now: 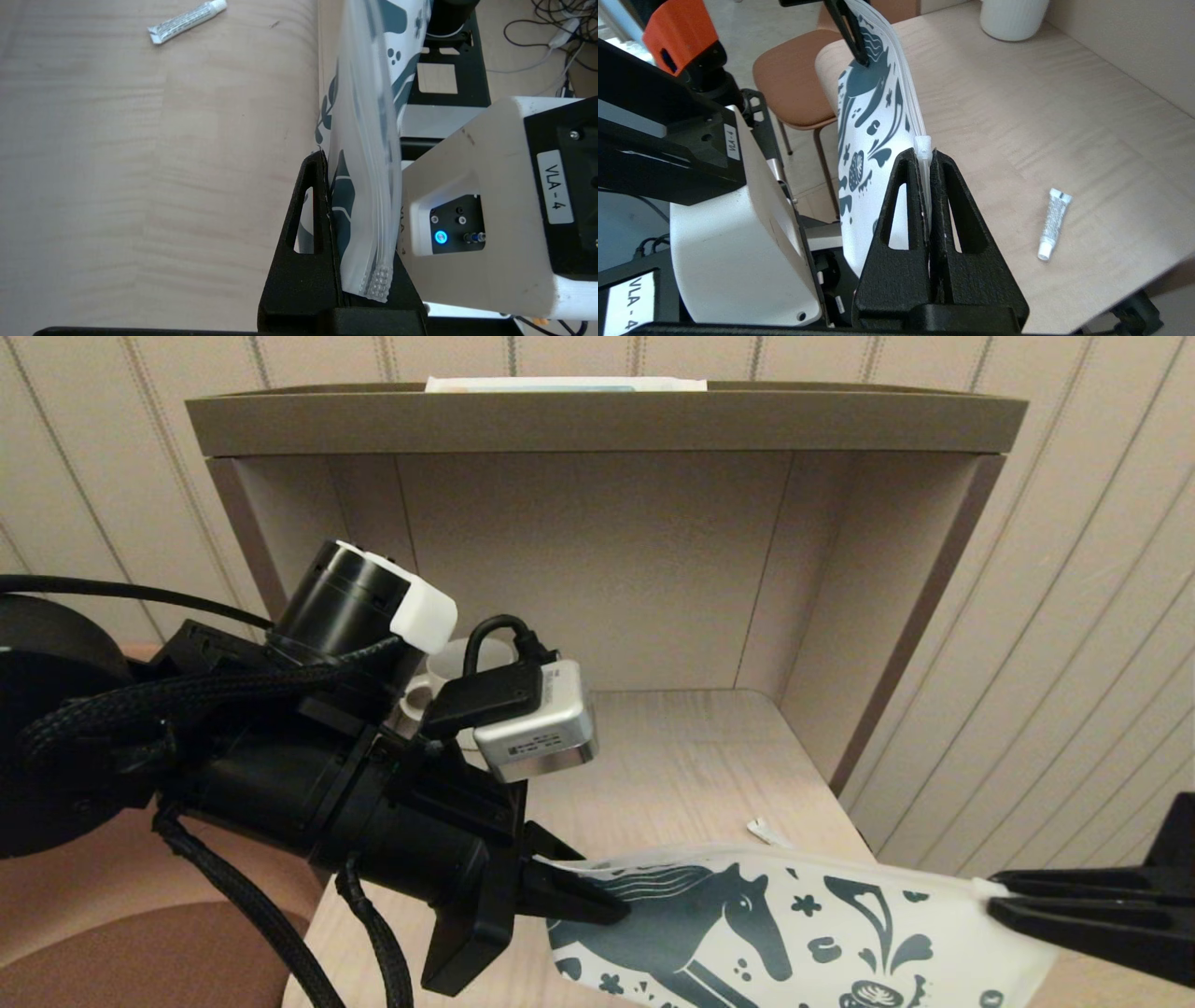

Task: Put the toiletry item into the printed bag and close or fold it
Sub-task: Open the storage bag, then pick up the toothpaste

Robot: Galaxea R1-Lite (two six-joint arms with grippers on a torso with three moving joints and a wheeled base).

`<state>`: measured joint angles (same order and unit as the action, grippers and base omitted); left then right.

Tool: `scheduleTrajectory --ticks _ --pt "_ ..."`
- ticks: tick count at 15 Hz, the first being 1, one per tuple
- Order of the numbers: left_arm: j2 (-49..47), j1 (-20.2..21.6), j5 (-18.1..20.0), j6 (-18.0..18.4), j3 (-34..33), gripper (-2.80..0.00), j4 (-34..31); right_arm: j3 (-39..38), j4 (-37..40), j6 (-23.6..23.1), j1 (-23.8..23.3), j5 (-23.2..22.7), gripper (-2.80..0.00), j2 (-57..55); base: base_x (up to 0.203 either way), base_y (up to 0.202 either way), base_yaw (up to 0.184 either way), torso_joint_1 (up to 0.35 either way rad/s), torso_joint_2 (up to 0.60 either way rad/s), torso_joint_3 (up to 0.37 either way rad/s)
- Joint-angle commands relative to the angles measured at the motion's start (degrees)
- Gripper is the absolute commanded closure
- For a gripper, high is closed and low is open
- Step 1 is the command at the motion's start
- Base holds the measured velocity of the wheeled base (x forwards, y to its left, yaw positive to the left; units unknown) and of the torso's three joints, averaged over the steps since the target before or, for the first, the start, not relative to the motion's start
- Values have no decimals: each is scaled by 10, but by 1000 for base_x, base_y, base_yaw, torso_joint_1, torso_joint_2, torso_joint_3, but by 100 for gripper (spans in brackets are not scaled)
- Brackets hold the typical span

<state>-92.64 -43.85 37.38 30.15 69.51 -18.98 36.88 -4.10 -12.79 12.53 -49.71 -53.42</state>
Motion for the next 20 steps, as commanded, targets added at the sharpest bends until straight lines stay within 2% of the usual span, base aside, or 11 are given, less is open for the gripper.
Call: scheduleTrajectory --ticks 1,6,11,12,18,20 --pt "-2 2 2 2 -1 0 0 -6 0 0 -11 -3 0 11 0 0 0 0 0 0" --pt "-6 6 3 1 -9 0 19 -14 0 0 -32 -3 0 20 0 0 0 0 0 0" --pt "-7 6 4 0 -14 0 30 -14 0 10 -32 -12 0 18 0 0 0 0 0 0" --pt "-9 6 4 0 -14 0 30 -14 -1 10 -32 -11 -280 18 0 0 0 0 0 0" --pt "-11 1 12 -1 -14 0 29 0 -2 19 -29 -18 -280 5 0 0 0 0 0 0" --pt "-11 3 5 1 -11 0 31 44 4 67 -32 -14 -280 -23 0 0 0 0 0 0"
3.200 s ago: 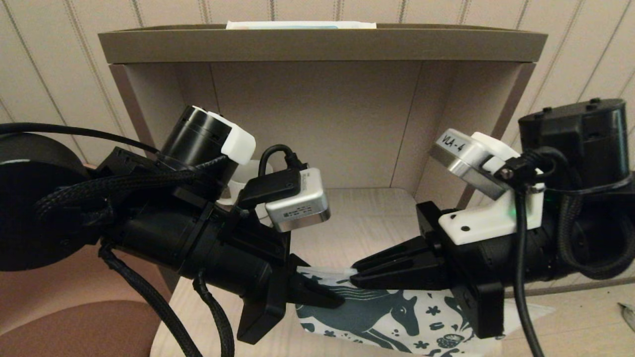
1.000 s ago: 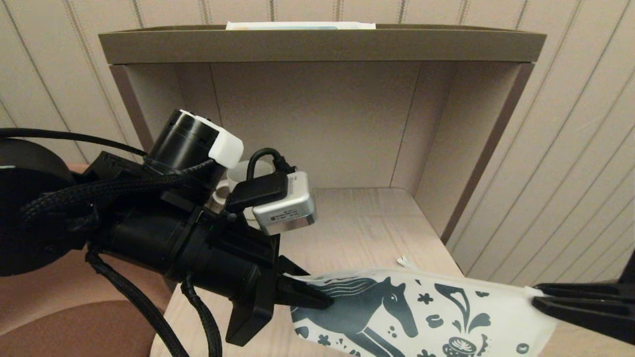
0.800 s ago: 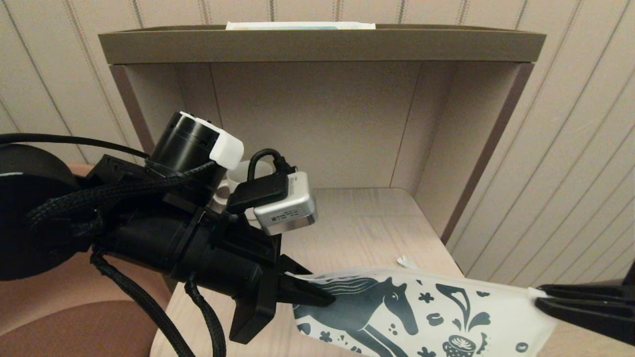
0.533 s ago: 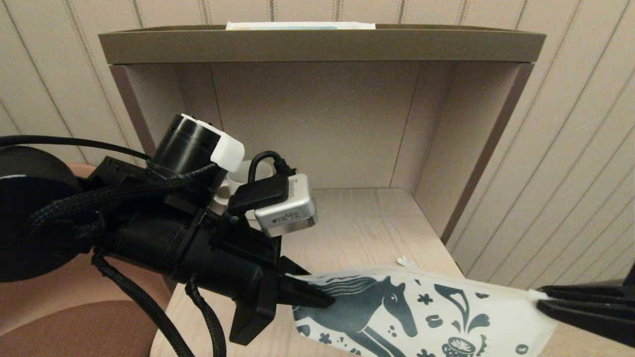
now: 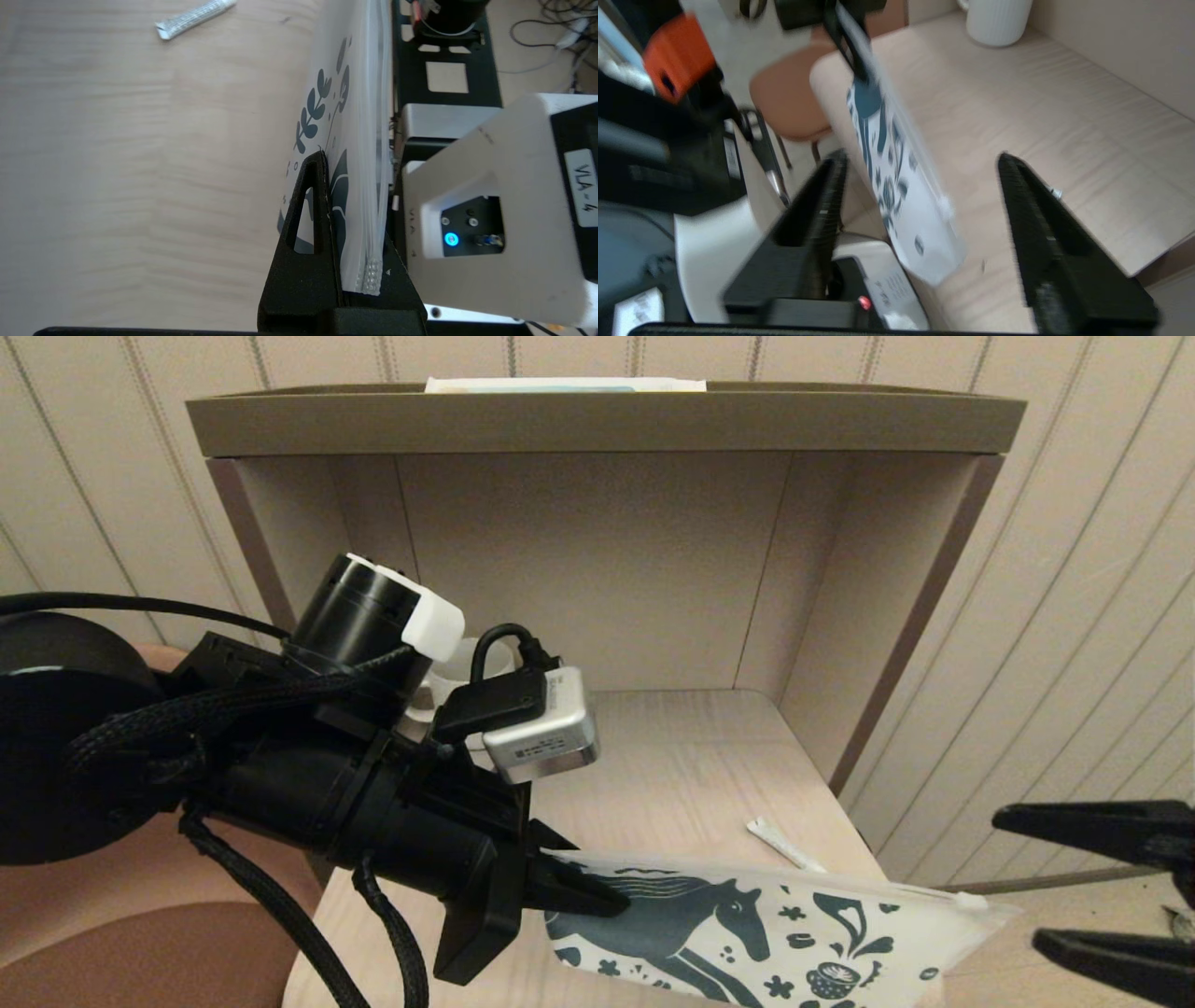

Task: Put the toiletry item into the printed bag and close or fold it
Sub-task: Pick up the toothpaste

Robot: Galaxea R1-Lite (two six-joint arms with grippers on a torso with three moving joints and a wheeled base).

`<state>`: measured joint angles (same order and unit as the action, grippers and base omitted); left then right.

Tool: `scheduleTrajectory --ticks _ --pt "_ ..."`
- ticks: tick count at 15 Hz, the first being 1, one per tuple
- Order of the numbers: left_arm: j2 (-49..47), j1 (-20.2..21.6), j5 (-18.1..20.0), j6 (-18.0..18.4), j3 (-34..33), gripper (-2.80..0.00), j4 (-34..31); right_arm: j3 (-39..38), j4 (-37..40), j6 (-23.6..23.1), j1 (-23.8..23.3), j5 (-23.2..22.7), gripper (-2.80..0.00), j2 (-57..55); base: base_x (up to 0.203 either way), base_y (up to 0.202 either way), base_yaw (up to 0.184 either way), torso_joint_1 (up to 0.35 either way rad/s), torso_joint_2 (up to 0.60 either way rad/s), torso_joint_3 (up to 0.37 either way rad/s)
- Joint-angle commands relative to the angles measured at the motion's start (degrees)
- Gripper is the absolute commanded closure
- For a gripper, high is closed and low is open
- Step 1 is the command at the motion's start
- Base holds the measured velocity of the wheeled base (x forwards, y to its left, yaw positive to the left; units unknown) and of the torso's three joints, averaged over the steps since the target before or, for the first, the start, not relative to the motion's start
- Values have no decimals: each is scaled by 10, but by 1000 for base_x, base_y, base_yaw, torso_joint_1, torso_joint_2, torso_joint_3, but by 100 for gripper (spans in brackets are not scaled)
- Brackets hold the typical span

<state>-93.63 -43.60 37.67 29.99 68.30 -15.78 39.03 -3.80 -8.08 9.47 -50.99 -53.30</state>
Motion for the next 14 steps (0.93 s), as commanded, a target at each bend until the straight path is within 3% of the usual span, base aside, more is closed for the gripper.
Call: scheduleTrajectory --ticks 1,4,8,10,14 --pt "-2 8 -7 3 1 0 4 59 16 53 -2 3 -280 -49 0 0 0 0 0 0" --pt "5 25 -113 12 -36 0 66 208 158 97 -16 69 -280 -148 0 0 0 0 0 0" --pt "25 26 -160 29 -61 0 96 362 328 108 -9 153 -280 -255 0 0 0 0 0 0" --pt "54 25 -163 35 -60 0 96 417 405 85 10 219 -280 -296 0 0 0 0 0 0" --pt "122 23 -188 58 -82 0 94 497 533 -3 25 290 -280 -356 0 0 0 0 0 0"
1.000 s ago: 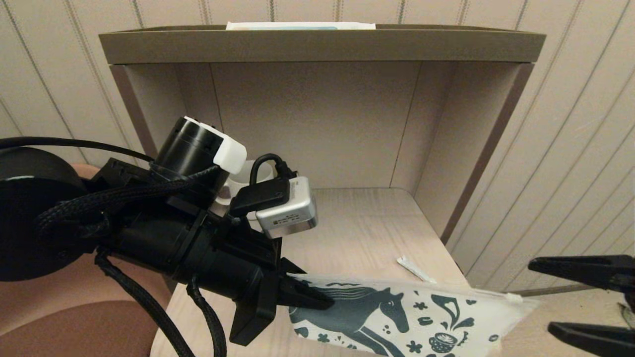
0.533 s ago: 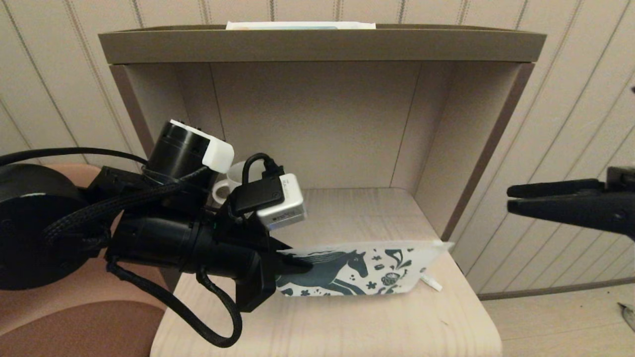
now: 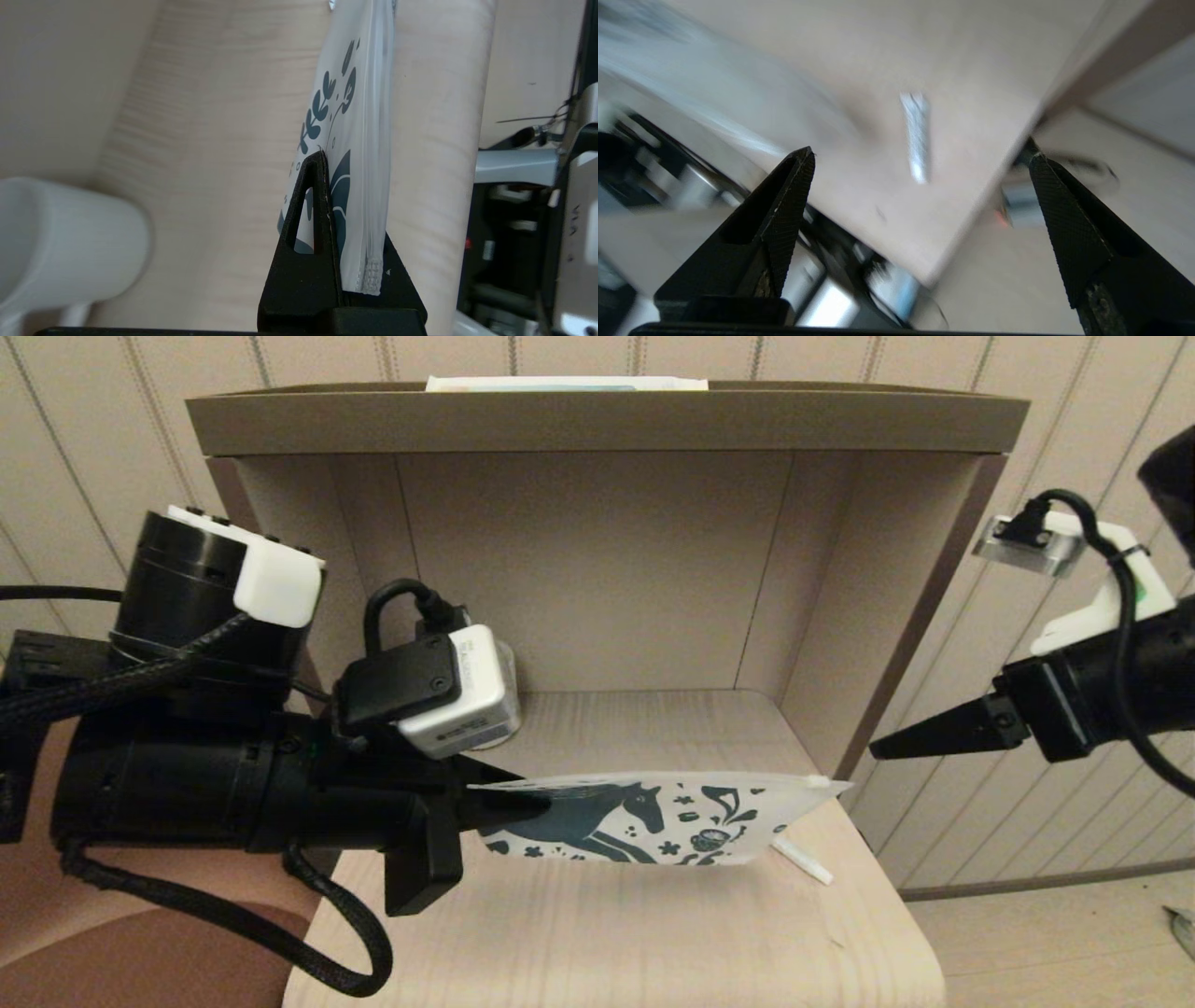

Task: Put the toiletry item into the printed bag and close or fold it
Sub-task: Pick up the toothpaste

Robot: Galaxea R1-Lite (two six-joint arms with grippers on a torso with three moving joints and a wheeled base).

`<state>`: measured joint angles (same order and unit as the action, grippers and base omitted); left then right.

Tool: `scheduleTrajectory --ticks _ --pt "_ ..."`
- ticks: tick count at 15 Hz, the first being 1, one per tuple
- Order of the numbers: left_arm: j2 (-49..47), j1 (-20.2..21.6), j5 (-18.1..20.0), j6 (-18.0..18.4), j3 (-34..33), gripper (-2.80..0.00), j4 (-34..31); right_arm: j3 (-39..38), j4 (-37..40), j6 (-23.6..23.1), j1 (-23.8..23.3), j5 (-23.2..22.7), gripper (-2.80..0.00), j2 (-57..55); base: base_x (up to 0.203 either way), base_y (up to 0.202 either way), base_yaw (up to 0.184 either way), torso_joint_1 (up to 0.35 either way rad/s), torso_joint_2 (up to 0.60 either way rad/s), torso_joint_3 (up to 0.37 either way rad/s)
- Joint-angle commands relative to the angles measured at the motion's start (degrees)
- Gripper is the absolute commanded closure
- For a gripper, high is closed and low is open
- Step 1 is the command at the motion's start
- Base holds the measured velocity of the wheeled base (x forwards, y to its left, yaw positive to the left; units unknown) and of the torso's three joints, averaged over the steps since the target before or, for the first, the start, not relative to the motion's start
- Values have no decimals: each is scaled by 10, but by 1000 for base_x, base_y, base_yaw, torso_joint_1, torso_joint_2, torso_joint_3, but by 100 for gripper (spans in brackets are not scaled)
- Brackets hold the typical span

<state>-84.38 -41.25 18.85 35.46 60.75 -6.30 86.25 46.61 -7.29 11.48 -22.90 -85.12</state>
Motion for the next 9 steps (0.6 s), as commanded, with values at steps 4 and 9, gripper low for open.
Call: scheduleTrajectory --ticks 4,9 --pt "44 -2 -30 24 -43 0 10 111 93 -41 31 42 -280 -88 0 0 0 0 0 0" --pt "35 -16 -79 33 -86 0 68 140 135 -57 87 65 -280 -154 0 0 0 0 0 0"
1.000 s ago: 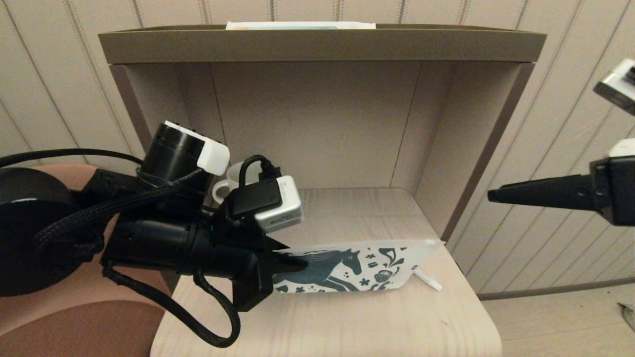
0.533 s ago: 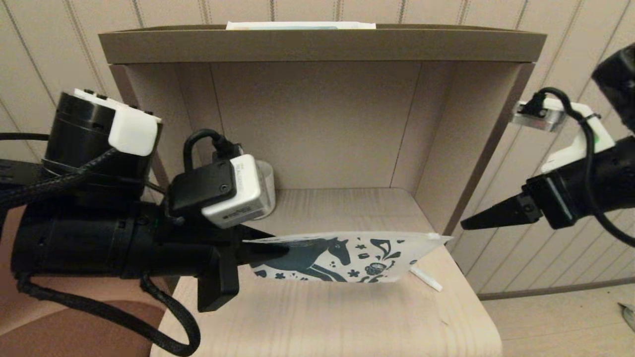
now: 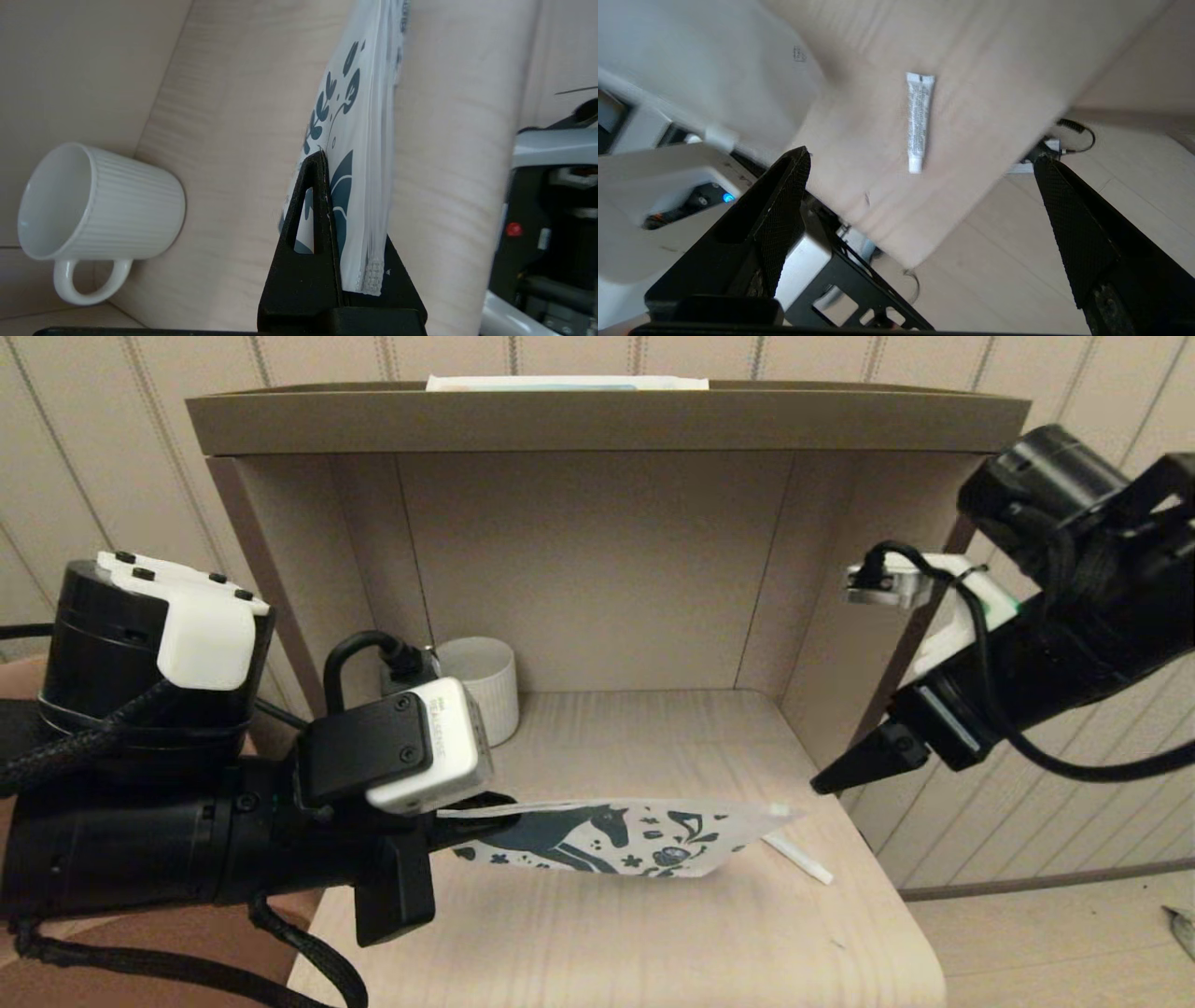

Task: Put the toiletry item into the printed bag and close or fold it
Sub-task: Pick up the toothpaste

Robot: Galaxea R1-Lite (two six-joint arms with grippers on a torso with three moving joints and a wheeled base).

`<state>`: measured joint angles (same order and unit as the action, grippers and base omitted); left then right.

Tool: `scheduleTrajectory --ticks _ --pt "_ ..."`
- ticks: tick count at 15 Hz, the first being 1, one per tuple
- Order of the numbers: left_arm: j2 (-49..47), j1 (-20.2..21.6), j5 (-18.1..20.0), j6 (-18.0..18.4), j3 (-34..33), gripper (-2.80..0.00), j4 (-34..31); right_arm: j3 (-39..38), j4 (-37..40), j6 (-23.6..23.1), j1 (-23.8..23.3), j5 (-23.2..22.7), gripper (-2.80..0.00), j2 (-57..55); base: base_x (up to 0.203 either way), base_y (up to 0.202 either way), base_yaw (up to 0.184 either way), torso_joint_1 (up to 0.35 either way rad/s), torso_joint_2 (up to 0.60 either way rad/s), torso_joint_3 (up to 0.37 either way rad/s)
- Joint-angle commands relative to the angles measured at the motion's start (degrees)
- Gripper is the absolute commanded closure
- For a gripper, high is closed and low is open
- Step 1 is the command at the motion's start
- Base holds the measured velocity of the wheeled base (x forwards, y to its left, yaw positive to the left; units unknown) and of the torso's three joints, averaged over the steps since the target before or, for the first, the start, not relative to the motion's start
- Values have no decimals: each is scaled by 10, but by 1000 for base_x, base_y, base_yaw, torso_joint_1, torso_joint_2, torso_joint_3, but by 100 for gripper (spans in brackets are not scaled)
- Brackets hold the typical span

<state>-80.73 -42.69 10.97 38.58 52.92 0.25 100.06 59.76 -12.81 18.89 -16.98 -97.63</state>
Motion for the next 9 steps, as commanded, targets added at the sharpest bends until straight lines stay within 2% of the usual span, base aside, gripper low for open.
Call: scheduleTrajectory --ticks 1,3,6,9 --pt "-1 -2 -6 6 -15 0 14 1 3 -1 21 24 -280 -43 0 0 0 0 0 0" --pt "3 -7 -24 15 -35 0 43 4 0 -1 26 34 -280 -60 0 0 0 0 0 0" --pt "5 -11 -44 35 -74 0 143 9 -1 -2 22 35 -280 -67 0 0 0 0 0 0" --pt "10 -26 -45 37 -72 0 148 0 2 -2 24 35 -280 -67 0 0 0 0 0 0"
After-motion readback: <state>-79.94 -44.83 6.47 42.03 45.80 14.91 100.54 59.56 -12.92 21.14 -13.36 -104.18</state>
